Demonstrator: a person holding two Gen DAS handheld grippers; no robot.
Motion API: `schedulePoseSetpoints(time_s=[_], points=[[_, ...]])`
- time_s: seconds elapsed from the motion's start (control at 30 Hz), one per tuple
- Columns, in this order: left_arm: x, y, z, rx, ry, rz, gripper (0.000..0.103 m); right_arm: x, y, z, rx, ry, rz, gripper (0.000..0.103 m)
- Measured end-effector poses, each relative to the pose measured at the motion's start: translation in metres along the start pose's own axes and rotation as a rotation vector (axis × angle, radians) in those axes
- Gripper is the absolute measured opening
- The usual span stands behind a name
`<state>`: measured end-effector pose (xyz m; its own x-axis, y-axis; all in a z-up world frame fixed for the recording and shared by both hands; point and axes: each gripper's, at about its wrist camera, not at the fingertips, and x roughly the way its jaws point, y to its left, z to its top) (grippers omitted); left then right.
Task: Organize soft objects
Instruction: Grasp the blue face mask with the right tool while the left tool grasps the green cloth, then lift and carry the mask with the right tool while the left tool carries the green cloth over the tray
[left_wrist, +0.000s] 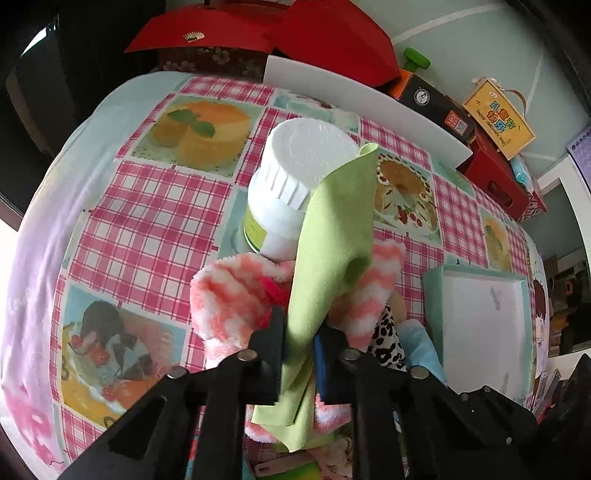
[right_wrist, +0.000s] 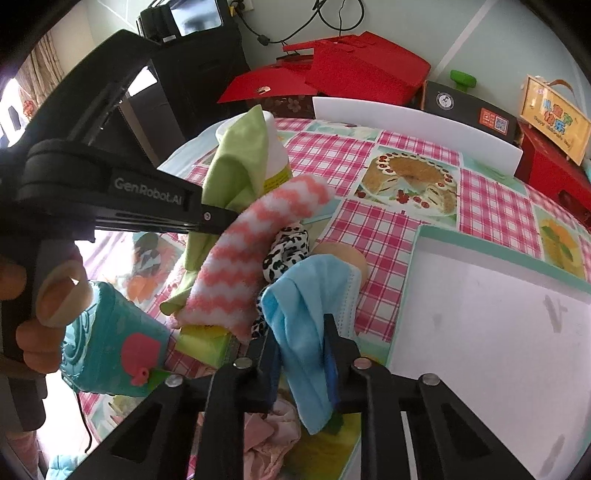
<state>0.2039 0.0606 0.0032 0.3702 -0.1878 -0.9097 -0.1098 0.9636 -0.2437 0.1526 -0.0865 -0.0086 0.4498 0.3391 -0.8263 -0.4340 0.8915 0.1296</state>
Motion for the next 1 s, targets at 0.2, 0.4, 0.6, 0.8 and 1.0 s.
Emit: schedulePoseSetpoints(time_s=[0.2,0.4,0.6,0.8,1.0], points=[[-0.015,0.000,-0.003,-0.011,-0.059,-0.018,0.008,-0.008,-0.002,-0.001,0.026,-0.023,0.024,0.014],[-0.029,0.006,-0.012,-0.029,-0.124,-0.045,0.006,-0.021,-0.006,0.000,0.053,-0.054,0.038,0.013],[-0.046,0.003,-0.017,-0.033,-0.189,-0.049,0.006,-0.038,-0.012,0.001,0.073,-0.088,0.052,0.013],[-0.057,0.002,-0.021,-0.040,-0.221,-0.049,0.006,-0.046,-0.020,-0.001,0.105,-0.104,0.069,0.013],[-0.063,0.004,-0.026,-0.052,-0.235,-0.043,0.006,-0.056,-0.020,0.001,0.106,-0.137,0.100,0.013]])
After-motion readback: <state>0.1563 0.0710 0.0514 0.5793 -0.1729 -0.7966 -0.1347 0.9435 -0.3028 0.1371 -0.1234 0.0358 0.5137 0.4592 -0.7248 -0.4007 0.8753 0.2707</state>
